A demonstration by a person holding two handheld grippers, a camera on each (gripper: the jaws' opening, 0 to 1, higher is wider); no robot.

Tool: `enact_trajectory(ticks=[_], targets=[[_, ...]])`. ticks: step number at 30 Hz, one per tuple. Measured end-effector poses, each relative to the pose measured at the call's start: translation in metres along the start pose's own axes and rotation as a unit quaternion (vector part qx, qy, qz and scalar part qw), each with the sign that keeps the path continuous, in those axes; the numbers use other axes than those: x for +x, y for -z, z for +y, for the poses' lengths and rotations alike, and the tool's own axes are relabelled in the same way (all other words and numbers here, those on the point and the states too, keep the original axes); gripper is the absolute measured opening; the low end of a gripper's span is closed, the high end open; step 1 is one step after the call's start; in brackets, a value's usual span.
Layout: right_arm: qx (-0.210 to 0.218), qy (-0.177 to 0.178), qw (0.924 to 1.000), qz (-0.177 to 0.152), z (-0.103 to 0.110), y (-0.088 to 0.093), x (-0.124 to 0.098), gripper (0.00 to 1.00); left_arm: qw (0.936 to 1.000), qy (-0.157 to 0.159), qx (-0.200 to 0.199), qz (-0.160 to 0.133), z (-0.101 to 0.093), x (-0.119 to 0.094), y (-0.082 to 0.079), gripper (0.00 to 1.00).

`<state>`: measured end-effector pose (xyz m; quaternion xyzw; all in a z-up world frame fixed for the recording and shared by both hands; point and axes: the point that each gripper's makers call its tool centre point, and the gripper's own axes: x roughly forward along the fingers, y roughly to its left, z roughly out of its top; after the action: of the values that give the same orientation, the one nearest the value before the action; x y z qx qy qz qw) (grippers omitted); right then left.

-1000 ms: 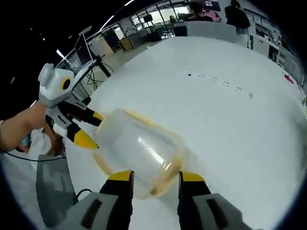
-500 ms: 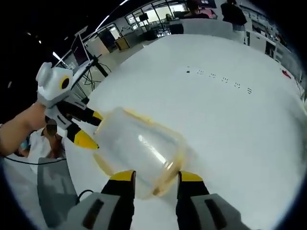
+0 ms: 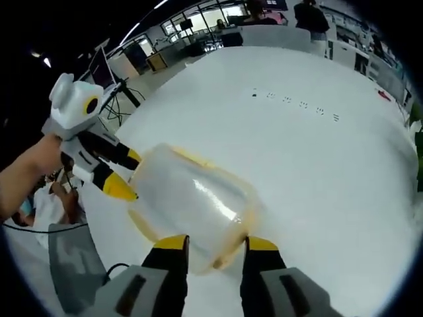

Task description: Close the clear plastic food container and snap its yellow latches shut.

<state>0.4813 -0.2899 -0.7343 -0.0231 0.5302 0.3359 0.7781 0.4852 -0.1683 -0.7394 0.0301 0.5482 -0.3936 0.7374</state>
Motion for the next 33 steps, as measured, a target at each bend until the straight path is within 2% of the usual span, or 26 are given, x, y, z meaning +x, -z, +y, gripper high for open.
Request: enact_trajectory(ticks=[3, 5, 7, 9, 11, 15, 19, 21, 22, 23, 24, 26, 33], targets=[[0.0, 0.003, 1.0, 0.003, 0.001, -0.001, 0.0, 0.28, 1.0, -0.002, -0.001, 0.006, 0.001, 0.0, 0.001, 0.31], [0.024, -0.011, 0.9996, -0.003, 0.003, -0.001, 0.004, 0.27, 0.9999, -0.001, -0.004, 0.011, 0.007, -0.001, 0.003, 0.31], [0.019, -0.009, 0.9998, -0.004, 0.005, -0.003, 0.007, 0.27, 0.9997, 0.003, -0.023, 0.008, 0.011, -0.002, 0.004, 0.31], [0.004, -0.007, 1.0, 0.004, 0.006, -0.002, 0.006, 0.27, 0.9999, 0.0, -0.01, 0.009, 0.007, -0.003, 0.005, 0.31], [0.01, -0.005, 0.9999, 0.005, 0.006, -0.003, 0.005, 0.27, 0.9999, -0.002, -0.009, 0.012, 0.005, -0.003, 0.005, 0.31], [0.003, 0.023, 0.9995, 0.02, 0.008, -0.002, 0.004, 0.25, 0.9999, -0.006, -0.012, 0.009, 0.005, -0.003, 0.005, 0.31], [0.02, 0.024, 0.9995, 0.01, 0.003, -0.006, 0.006, 0.24, 0.9998, -0.005, -0.019, 0.005, 0.007, -0.004, 0.006, 0.31], [0.013, 0.025, 0.9996, 0.011, 0.005, -0.007, 0.006, 0.23, 0.9998, -0.006, -0.016, 0.005, 0.005, -0.004, 0.006, 0.31], [0.011, 0.021, 0.9997, 0.011, 0.005, -0.006, 0.005, 0.23, 0.9999, -0.007, -0.013, 0.005, 0.004, -0.004, 0.008, 0.3], [0.026, 0.002, 0.9994, 0.023, 0.011, -0.001, 0.004, 0.22, 0.9998, -0.001, -0.018, -0.002, 0.003, -0.002, 0.006, 0.3], [0.021, 0.015, 0.9995, 0.017, 0.007, -0.004, 0.007, 0.22, 0.9999, -0.003, -0.016, -0.001, 0.004, -0.003, 0.008, 0.3], [0.004, 0.017, 0.9996, 0.023, 0.008, -0.004, 0.009, 0.22, 0.9998, -0.005, -0.018, 0.003, 0.004, -0.002, 0.007, 0.3], [0.013, 0.016, 0.9996, 0.019, 0.006, -0.004, 0.007, 0.23, 0.9997, -0.003, -0.023, 0.006, 0.005, -0.004, 0.007, 0.31]])
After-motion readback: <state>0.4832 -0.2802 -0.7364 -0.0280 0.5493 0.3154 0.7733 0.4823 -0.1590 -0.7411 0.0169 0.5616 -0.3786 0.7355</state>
